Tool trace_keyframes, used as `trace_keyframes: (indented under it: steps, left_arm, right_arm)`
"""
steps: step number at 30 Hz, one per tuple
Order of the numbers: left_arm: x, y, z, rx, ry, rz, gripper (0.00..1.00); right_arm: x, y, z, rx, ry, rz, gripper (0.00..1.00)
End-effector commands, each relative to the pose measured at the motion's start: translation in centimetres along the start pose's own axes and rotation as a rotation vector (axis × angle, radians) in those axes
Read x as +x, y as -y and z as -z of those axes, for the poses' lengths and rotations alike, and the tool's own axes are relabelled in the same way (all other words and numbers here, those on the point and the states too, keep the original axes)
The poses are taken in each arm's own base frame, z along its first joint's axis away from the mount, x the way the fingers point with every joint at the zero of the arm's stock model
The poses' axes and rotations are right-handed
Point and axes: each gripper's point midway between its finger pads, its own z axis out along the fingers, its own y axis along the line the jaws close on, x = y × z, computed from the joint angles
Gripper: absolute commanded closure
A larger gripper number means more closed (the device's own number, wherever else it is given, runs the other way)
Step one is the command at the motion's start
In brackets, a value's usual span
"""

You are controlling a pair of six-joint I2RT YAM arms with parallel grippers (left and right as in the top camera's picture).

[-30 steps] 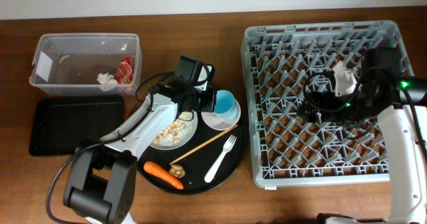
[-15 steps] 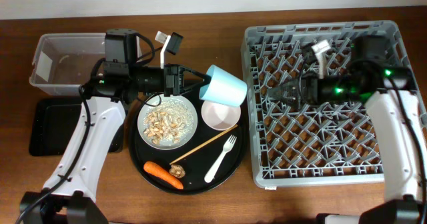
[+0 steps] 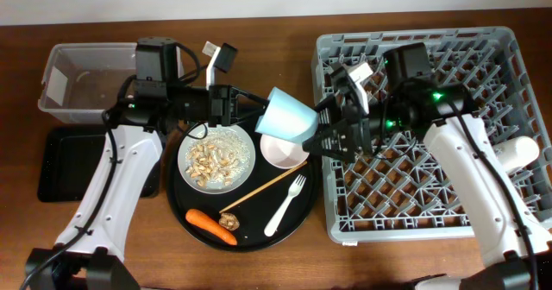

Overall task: Sort waste into correct bins and load items into the dishwasher rack
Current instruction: 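Lift the blue cup with the left gripper and hand it to the right gripper, then place the blue cup in the rack's right side with the right gripper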

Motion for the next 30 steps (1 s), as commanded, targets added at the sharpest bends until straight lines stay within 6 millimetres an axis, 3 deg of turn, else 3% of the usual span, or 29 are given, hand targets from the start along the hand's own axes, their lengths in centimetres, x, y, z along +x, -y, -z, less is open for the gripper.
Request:
trace_keyframes:
  steps: [1,6,9,13,17,18,21,22,24,25,27,28,30]
  left_arm:
    - [0.3,0.4,-1.3,0.01,-0.028,-0.005,1.0]
    - [0.5,0.3,-1.9,-0.005,-0.037,-0.008,1.0]
    - [0.4,-0.1,-1.9,-0.024,-0.03,-0.008,0.99]
    - [0.4,-0.1,-1.9,-0.027,-0.029,-0.008,0.99]
    - [0.4,-0.2,-1.9,-0.031,-0.028,-0.008,0.98]
    - [0.3,-0.4,-1.9,-0.045,-0.023,-0.007,0.98]
    - [0.1,-1.0,-1.9,-0.076,-0.013,-0.01,0.73]
    - [0.1,-1.2,-1.8,-0.091,-0.008,-0.009,0.7]
    - [-0.1,-3.7,-1.1,-0.228,0.025,0.028,0.66]
    - [0.4,-5.8,-0.4,-0.348,0.031,0.055,0.66]
    - [4.0,-12.3,4.0,-0.802,-0.02,0.188,0.65]
    - [5.9,-14.3,6.8,-1.01,-0.058,0.247,0.65]
    - [8.8,-15.7,11.4,-1.291,-0.139,0.313,0.65]
  right_arm:
    - [0.2,-0.3,-0.7,-0.018,-0.015,0.018,0.14]
    - [0.2,-0.2,-0.7,-0.015,-0.015,0.026,0.21]
    - [0.7,1.2,-0.6,0.063,-0.05,0.001,0.23]
    - [0.8,1.4,-0.6,0.08,-0.057,0.004,0.3]
    - [0.9,1.6,-0.5,0.089,-0.058,0.004,0.42]
    - [0.8,1.7,-0.2,0.095,-0.052,0.001,0.49]
    - [0.6,2.7,1.0,0.148,-0.036,-0.052,0.5]
    - [0.8,3.6,1.5,0.198,-0.041,-0.087,0.51]
    - [2.7,7.0,3.9,0.432,-0.098,-0.222,0.57]
    - [3.9,7.9,5.2,0.528,-0.137,-0.28,0.57]
    - [6.8,8.8,9.7,0.767,-0.228,-0.455,0.58]
    - [8.1,8.6,12.5,0.88,-0.261,-0.551,0.61]
    - [9.7,7.4,16.5,0.998,-0.268,-0.694,0.61]
